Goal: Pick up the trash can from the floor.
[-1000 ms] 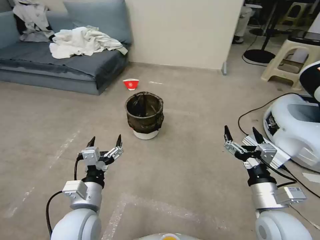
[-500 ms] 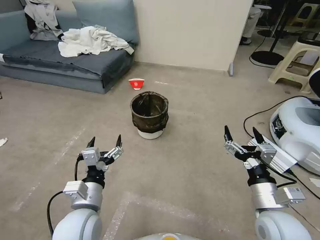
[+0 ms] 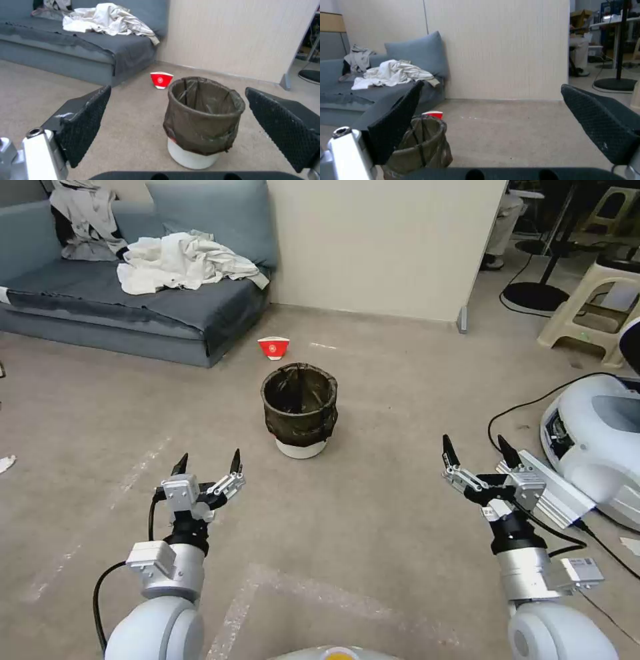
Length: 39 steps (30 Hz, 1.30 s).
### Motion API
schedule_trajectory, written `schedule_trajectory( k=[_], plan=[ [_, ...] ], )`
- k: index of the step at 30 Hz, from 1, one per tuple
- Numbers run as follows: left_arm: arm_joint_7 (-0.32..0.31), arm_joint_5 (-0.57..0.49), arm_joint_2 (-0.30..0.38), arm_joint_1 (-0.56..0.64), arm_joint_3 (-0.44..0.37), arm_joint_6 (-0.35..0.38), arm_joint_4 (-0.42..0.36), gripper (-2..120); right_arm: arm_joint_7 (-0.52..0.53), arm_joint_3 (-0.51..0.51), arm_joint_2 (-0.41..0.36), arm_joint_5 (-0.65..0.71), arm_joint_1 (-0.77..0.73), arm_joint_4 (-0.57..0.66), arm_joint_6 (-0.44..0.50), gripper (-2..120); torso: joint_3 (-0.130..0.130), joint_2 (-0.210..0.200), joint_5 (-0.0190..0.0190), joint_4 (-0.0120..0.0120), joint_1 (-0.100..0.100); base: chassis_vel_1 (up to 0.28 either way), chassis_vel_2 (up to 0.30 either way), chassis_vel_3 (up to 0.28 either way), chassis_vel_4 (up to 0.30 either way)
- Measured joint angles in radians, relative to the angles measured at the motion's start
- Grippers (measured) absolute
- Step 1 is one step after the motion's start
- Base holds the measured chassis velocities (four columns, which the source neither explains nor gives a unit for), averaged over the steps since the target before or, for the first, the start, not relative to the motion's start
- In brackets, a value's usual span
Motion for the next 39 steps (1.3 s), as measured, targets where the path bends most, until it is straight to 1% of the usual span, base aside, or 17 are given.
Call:
schedule_trajectory(
  k=[8,9,10,14,15,18,21,22,25,26,28,30,33,35,37,38,39],
  plan=[
    [0.001,-0.001,0.0,-0.003,0.001,0.0,0.004,100,-0.005,0.0,0.0,0.002,-0.001,0.001,0.0,100,0.0,0.0,0.0,0.0001,0.0,-0.157,0.145,0.156,-0.138],
    [0.001,-0.001,0.0,-0.004,0.001,0.0,0.004,100,-0.006,0.0,0.0,0.002,-0.001,0.001,0.0,100,0.0,0.0,0.0003,0.0002,0.0,-0.203,0.197,0.214,-0.229],
    [0.001,-0.001,0.0,-0.005,0.001,0.0,0.005,100,-0.006,0.0,0.0,0.002,-0.002,0.001,0.0,100,0.0,0.0,-0.0004,-0.0001,0.0,-0.244,0.2,0.214,-0.255],
    [0.001,-0.002,0.003,-0.007,0.001,0.0,0.007,100,-0.01,0.0,0.001,0.002,-0.005,0.001,0.002,100,0.0,0.0,0.0003,0.0,0.0,-0.239,0.238,0.218,-0.257],
    [0.002,-0.003,0.004,-0.008,0.001,0.0,0.008,100,-0.011,0.0,0.001,0.002,-0.005,0.001,0.003,100,0.0,0.0,-0.0004,0.0,0.0,-0.229,0.227,0.219,-0.2],
    [0.002,-0.005,0.006,-0.009,0.001,0.0,0.01,100,-0.012,-0.001,0.001,0.001,-0.006,0.001,0.004,100,0.0,0.0,0.0002,0.0003,0.0,-0.19,0.209,0.213,-0.201],
    [0.002,-0.007,0.01,-0.011,0.0,0.0,0.014,100,-0.013,-0.002,0.002,0.001,-0.007,0.002,0.006,100,0.0,0.0,-0.0004,0.0002,0.0,-0.182,0.187,0.187,-0.191],
    [0.002,-0.009,0.012,-0.013,0.0,0.0,0.017,100,-0.013,-0.002,0.002,0.001,-0.008,0.003,0.007,100,0.0,0.0,0.0,-0.0002,0.0,-0.177,0.179,0.171,-0.197],
    [0.002,-0.014,0.016,-0.018,0.0,0.0,0.022,100,-0.013,-0.002,0.002,0.0,-0.009,0.003,0.008,100,0.0,0.0,-0.0001,0.0001,0.0,-0.166,0.189,0.164,-0.165],
    [0.002,-0.016,0.018,-0.021,0.0,0.002,0.025,100,-0.013,-0.002,0.002,-0.001,-0.009,0.003,0.009,100,0.0,0.0,0.0005,0.0002,0.0,-0.161,0.188,0.169,-0.141],
    [0.002,-0.021,0.023,-0.029,0.001,0.005,0.032,100,-0.011,-0.003,0.002,-0.004,-0.008,0.001,0.012,100,0.0,0.0,-0.0002,0.0001,0.0,-0.16,0.138,0.16,-0.124],
    [0.002,-0.024,0.026,-0.034,0.001,0.008,0.037,100,-0.011,-0.004,0.002,-0.006,-0.007,-0.003,0.018,100,0.0,0.0,0.0001,0.0002,0.0,-0.126,0.13,0.101,-0.081],
    [0.001,-0.037,0.035,-0.047,0.004,0.022,0.047,100,-0.011,-0.005,0.001,-0.012,-0.004,-0.009,0.029,100,0.0,0.0,0.0,0.0002,0.0,-0.103,0.056,0.063,-0.073],
    [-0.009,-0.055,0.056,-0.071,0.012,0.049,0.064,100,-0.012,-0.005,0.001,-0.016,-0.005,-0.011,0.033,100,0.0,0.0,0.0,0.0,0.0,0.0,0.0,0.0,0.0],
    [-0.037,-0.094,0.091,-0.119,0.026,0.122,0.085,100,-0.012,-0.006,0.001,-0.016,-0.006,-0.011,0.034,100,0.0,0.0,-0.0002,0.0,0.0,0.0,0.0,0.0,0.0],
    [-0.037,-0.094,0.091,-0.119,0.026,0.122,0.085,100,-0.012,-0.006,0.001,-0.016,-0.006,-0.011,0.034,100,0.0,0.0,-0.0002,0.0,0.0,0.0,0.0,0.0,0.0],
    [-0.056,-0.117,0.11,-0.142,0.033,0.156,0.094,100,-0.013,-0.006,0.001,-0.016,-0.006,-0.011,0.034,100,0.0,0.0,-0.0001,0.0,0.0,0.0,0.0,0.0,0.0]
  ],
)
